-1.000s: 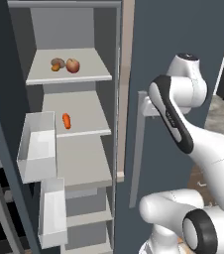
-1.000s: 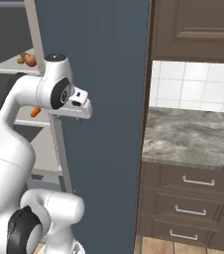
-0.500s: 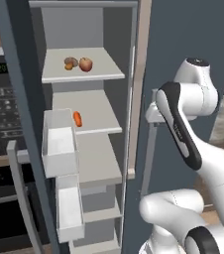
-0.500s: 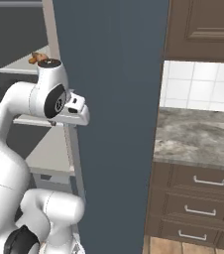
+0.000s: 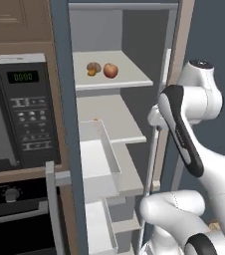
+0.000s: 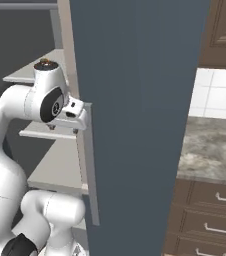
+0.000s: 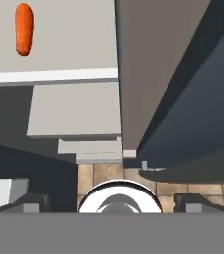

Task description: Take the peach, carrot, and mushroom from the freezer and place them in the bowl on the counter.

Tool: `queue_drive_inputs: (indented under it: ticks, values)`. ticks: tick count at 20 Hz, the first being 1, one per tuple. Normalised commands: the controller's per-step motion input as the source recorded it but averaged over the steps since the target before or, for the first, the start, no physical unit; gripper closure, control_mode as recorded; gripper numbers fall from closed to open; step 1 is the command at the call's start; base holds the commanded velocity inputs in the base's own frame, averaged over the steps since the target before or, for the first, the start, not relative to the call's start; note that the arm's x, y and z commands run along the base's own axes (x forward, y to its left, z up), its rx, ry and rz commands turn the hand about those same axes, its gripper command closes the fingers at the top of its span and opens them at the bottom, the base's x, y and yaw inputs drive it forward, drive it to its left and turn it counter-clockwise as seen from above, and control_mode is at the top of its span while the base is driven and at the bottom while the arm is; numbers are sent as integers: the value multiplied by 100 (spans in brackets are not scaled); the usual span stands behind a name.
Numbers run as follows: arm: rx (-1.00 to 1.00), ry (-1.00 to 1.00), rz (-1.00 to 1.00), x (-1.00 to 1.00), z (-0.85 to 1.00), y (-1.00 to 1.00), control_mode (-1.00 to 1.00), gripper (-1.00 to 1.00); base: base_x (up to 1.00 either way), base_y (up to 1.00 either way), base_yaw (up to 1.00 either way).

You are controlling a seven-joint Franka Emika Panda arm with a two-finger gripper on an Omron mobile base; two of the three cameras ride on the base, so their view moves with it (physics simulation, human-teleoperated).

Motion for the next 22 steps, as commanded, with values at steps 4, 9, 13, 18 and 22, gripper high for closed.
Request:
queue_drive_inputs:
  ticks: [4,9,13,18,22]
  values:
    - [0,0,0,0,0,0,100,-100,59,45,0]
    - [-4,-25,4,-22,0,78,-100,-100,0,0,0]
    - [1,-33,3,-49,0,18,-100,-100,0,0,0]
    - [8,-30,0,34,0,62,-100,-100,0,0,0]
    - [6,-36,1,37,0,77,-100,-100,0,0,0]
